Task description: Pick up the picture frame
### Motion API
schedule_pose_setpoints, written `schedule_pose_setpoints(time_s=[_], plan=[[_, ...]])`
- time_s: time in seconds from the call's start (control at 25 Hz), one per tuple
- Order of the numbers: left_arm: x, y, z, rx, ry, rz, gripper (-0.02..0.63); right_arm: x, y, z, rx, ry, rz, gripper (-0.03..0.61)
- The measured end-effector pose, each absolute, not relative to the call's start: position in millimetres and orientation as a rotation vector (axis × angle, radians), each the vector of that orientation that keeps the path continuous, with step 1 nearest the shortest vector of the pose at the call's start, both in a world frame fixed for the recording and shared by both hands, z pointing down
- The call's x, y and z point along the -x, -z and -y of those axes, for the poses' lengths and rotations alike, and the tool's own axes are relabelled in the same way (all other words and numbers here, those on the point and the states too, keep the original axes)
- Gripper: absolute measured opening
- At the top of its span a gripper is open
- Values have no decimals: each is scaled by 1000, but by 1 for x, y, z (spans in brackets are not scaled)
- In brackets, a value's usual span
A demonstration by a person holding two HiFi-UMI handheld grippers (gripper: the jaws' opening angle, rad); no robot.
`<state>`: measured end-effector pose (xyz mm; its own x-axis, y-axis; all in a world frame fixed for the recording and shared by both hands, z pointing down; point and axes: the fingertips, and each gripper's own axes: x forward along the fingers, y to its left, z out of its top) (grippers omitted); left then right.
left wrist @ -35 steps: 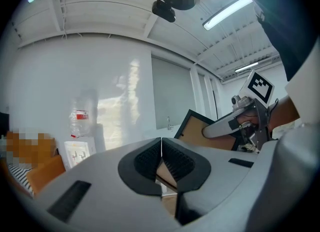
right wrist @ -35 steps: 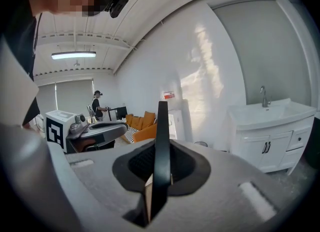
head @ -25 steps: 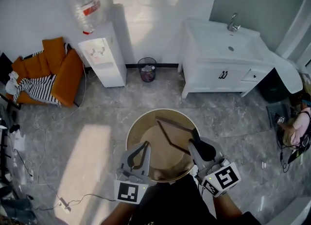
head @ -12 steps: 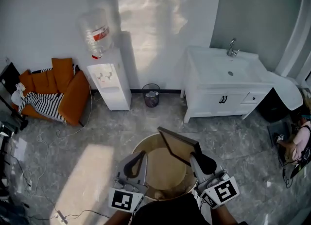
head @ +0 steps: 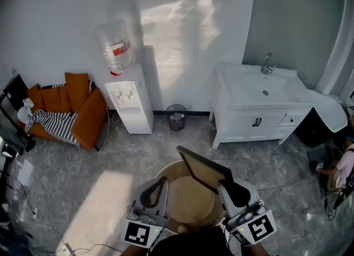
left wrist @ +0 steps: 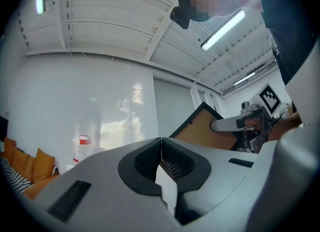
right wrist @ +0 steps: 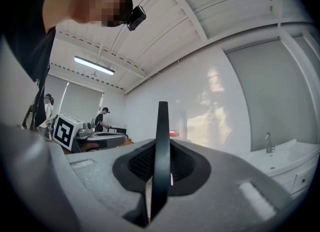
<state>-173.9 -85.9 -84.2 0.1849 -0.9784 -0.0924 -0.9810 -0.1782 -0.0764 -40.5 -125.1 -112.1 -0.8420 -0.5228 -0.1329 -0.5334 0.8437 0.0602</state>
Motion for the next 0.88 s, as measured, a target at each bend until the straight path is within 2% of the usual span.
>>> schedule_pose_setpoints(time_s=[0.88], plan=[[152, 95, 74, 2336, -28, -1855, 18, 39, 113, 106, 843, -206, -2963, 37]])
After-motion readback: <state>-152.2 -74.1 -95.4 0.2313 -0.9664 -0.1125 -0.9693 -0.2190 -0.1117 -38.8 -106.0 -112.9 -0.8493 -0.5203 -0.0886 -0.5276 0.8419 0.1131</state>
